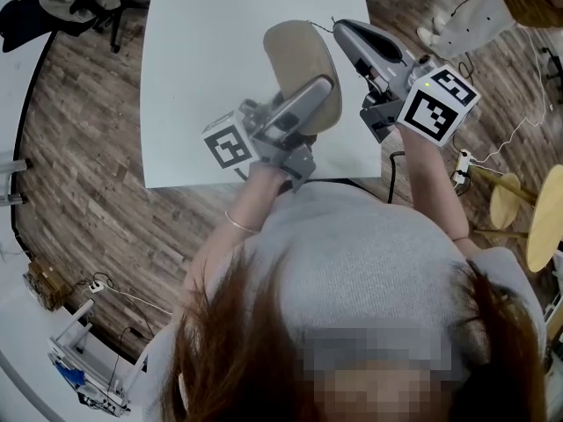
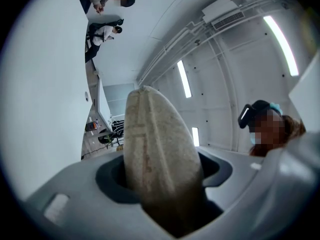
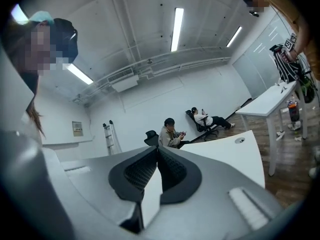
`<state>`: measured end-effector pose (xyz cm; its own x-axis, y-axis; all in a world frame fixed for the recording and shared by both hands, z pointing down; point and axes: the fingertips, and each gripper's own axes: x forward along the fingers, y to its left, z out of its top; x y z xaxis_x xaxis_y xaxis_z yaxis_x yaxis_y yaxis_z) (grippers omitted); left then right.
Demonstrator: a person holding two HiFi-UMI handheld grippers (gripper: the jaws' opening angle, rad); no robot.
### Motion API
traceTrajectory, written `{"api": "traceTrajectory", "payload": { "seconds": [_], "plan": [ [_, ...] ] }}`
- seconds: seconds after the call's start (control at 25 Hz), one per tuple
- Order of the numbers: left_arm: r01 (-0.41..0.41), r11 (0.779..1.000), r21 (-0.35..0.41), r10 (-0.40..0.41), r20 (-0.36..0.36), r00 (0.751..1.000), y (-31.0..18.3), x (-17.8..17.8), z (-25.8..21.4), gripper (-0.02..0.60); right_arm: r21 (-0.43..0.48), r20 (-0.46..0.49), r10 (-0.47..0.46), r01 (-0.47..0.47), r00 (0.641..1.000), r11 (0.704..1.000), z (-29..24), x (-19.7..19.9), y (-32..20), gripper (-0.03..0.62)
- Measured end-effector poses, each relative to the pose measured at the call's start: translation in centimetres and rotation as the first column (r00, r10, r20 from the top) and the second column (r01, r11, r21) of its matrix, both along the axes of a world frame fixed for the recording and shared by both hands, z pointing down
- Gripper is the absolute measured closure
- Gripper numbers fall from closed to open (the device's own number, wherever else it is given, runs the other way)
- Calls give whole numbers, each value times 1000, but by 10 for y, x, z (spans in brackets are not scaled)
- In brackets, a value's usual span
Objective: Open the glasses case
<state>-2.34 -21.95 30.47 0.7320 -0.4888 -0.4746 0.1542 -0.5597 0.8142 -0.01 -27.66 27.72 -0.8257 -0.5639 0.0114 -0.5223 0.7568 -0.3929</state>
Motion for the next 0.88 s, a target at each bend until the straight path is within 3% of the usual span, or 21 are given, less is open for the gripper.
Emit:
{"api": "traceTrajectory", "payload": {
  "seconds": [0.16, 0.36, 0.88],
  "plan": [
    [14, 1000, -4, -14, -12, 1000, -5, -8, -2, 268, -42, 13, 5, -5, 1000, 999, 7, 2, 0, 585],
    [23, 1000, -19, -22, 38, 999, -9, -7, 1, 268, -80, 13, 10, -9, 1000, 997, 18, 6, 3, 585],
    [39, 999, -34, -37, 40, 999, -9, -12, 3, 268, -94, 14, -3, 4, 1000, 996, 24, 11, 21, 584]
  ]
}}
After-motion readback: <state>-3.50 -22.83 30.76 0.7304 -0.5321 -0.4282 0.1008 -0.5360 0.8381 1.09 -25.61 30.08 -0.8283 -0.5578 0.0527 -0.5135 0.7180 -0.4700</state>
